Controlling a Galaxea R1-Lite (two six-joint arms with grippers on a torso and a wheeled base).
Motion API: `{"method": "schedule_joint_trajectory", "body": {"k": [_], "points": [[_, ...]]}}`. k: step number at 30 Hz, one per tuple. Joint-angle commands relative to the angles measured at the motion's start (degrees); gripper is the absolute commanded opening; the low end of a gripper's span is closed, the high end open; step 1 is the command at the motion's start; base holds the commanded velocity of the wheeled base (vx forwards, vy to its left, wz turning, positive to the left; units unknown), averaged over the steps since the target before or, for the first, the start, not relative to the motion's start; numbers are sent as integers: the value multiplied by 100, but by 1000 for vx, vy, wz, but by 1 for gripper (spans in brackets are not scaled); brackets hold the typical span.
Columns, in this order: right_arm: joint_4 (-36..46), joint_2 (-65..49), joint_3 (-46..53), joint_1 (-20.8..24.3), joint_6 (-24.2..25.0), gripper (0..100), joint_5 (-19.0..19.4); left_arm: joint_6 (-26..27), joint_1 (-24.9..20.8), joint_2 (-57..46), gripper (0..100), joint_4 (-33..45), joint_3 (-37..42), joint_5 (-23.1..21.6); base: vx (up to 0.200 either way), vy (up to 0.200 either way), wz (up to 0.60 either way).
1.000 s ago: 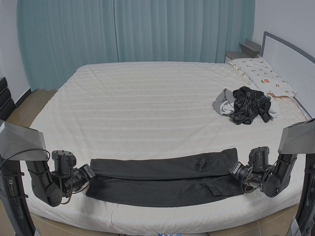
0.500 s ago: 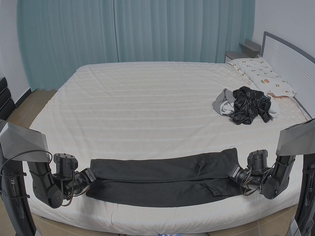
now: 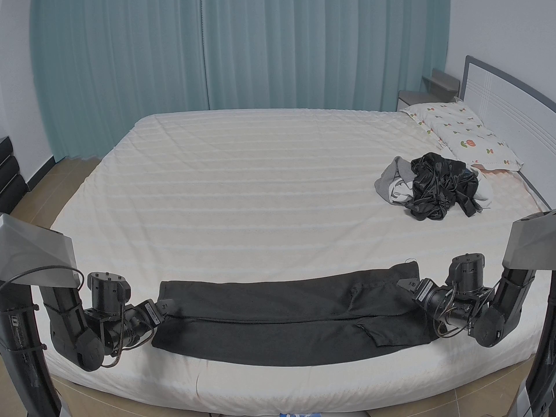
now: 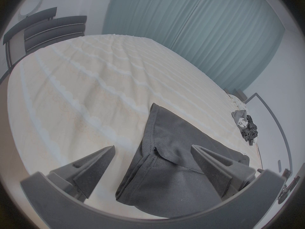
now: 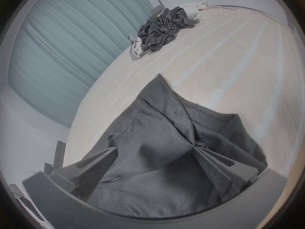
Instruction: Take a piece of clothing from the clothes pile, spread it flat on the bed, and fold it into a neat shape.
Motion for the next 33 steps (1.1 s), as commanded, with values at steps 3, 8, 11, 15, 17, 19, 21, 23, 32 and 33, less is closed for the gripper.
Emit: {"method": "schedule_joint_trajectory", "body": {"k": [3,8,11,15,17,19,21,23,32,33], "points": [[-6,-247,150,-42,226,100,194,158,27,-175,100,-68,322,-289,0,0,0],[-14,-256,273,-42,253,100,405,351,45,-131,100,-68,410,-746,0,0,0],[-14,-256,326,-42,253,100,414,500,115,1,100,-77,410,-983,0,0,0],[-23,-265,422,-42,261,100,431,623,212,62,100,-86,498,-1440,0,0,0],[-217,-247,492,-42,261,100,458,790,317,177,100,-86,437,-1502,0,0,0],[-428,-239,589,-42,261,100,475,931,343,291,100,-86,428,-1511,0,0,0],[-533,-221,633,-33,253,100,475,1001,343,361,100,-94,428,-1511,0,0,0],[-726,-186,739,-33,253,100,484,1063,361,502,100,-217,419,-1519,0,0,0],[-744,-177,791,-42,253,100,563,1098,502,607,0,-692,700,-1458,0,0,0],[-744,-186,791,-42,253,100,554,1098,510,598,0,-692,744,-1449,0,0,0]]}}
